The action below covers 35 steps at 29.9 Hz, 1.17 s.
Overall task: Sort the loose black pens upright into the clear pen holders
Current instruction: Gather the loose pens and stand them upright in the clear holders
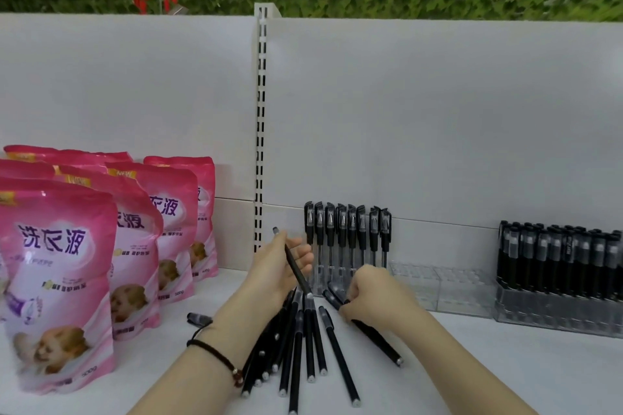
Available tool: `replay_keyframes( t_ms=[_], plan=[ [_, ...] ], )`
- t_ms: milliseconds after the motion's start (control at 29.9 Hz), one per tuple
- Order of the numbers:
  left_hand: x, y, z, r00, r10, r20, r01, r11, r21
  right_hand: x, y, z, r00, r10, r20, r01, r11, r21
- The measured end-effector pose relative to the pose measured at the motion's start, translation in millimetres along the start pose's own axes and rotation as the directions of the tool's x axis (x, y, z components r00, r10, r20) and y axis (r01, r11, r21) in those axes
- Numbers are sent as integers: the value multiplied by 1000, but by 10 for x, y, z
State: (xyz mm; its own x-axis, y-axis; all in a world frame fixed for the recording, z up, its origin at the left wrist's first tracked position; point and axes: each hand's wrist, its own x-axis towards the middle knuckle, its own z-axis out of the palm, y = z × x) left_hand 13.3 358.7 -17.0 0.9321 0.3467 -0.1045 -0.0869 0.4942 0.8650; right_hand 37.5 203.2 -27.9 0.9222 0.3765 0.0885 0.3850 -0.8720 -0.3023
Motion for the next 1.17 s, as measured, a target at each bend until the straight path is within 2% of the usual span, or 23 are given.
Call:
replay_keyframes(
  t_ms=[67, 100, 167, 234, 368, 435, 535, 636, 736, 803, 837, 904, 1004, 1071, 1171],
  plan=[
    [-1, -49, 8, 1000, 11, 3, -11, 998, 58, 0, 24, -55, 999, -12, -48, 26, 955, 296],
    [-17, -68, 18, 1000, 13, 16, -14, 998, 69, -20, 11, -87, 997, -7, -81, 44, 889, 456],
    [-76, -91, 37, 997, -25, 68, 21, 998, 58, -81, -55, -158, 990, 5, -142, 99, 691, 716],
    [-138, -108, 44, 985, -64, 162, 58, 998, 38, -140, -133, -195, 988, 15, -151, 120, 528, 840],
    [-210, -148, 55, 917, -174, 359, 158, 985, 76, -129, -224, -122, 989, 28, -142, 117, 420, 900],
    [-204, -161, 67, 892, -200, 405, 191, 980, 63, -97, -226, -70, 986, 38, -165, 129, 467, 875],
    [-185, -166, 65, 901, -173, 397, 172, 984, 41, -70, -201, -40, 976, 43, -212, 156, 536, 830],
    [-222, -164, 76, 902, -138, 408, 121, 990, 66, -54, -197, -35, 958, 13, -288, 207, 665, 718],
    [-221, -157, 83, 917, -99, 385, 86, 995, 52, -46, -189, -67, 954, -1, -301, 217, 696, 685],
    [-213, -116, 73, 936, -49, 348, 60, 998, -20, -67, -173, -124, 959, -18, -284, 202, 744, 637],
    [-199, -88, 60, 948, -15, 318, 38, 997, -67, -71, -149, -145, 968, -27, -251, 177, 780, 600],
    [-162, -29, 16, 975, 69, 211, -37, 988, -153, -95, -106, -164, 994, -44, -98, 88, 862, 500],
    [-114, 27, -48, 984, 172, 35, -165, 973, -163, -147, -117, -84, 990, -61, 131, 25, 966, 259],
    [-107, 27, -66, 983, 182, 8, -180, 974, -135, -139, -143, -7, 981, -50, 185, 20, 987, 157],
    [-108, 21, -79, 990, 136, 27, -130, 979, -155, -156, -156, -20, 975, -37, 218, 4, 989, 150]
  ],
)
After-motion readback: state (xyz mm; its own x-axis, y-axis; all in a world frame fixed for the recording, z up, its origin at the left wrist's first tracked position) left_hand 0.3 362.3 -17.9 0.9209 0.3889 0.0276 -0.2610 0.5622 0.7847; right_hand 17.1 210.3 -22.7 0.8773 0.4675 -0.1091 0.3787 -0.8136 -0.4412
